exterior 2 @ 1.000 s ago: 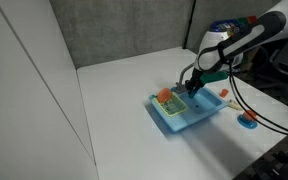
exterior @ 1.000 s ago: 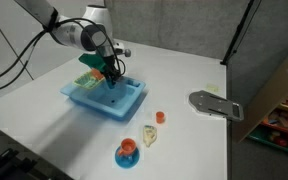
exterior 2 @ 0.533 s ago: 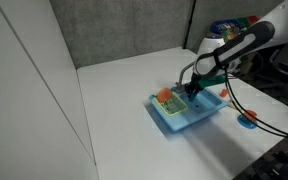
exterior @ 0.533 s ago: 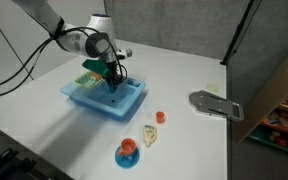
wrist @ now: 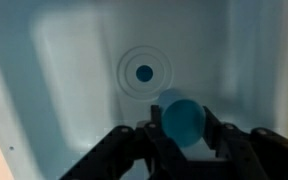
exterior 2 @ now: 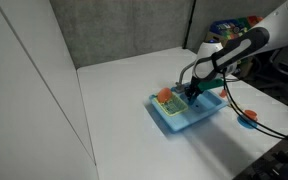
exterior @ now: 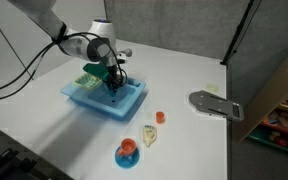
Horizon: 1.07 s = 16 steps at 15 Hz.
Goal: Put the blue cup on the sink inside the sink
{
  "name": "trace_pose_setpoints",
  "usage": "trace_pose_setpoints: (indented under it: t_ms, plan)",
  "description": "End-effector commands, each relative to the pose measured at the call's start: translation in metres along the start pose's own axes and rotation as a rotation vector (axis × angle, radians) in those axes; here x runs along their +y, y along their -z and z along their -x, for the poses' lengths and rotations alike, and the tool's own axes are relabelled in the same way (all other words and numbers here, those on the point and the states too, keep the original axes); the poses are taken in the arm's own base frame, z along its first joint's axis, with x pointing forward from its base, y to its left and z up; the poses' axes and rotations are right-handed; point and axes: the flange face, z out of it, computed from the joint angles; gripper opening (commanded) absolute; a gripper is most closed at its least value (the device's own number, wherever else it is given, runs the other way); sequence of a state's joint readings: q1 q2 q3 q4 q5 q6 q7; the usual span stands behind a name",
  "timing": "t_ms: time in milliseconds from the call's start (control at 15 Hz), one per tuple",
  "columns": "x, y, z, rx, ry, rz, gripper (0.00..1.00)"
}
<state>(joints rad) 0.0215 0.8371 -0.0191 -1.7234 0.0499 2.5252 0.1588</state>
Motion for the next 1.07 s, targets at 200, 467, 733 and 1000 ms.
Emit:
trace_pose_setpoints:
  t_ms: [200, 467, 733, 1000]
  plan:
    - [0.003, -0.006, -0.007, -0.022, -0.003, -0.007, 0.16]
    - [0.004, -0.004, -0.006, -0.019, 0.006, -0.009, 0.67]
    - [0.007, 0.003, -0.003, -0.022, 0.014, -0.018, 0.98]
    - [0.010, 0.021, 0.001, -0.029, 0.019, -0.011, 1.00]
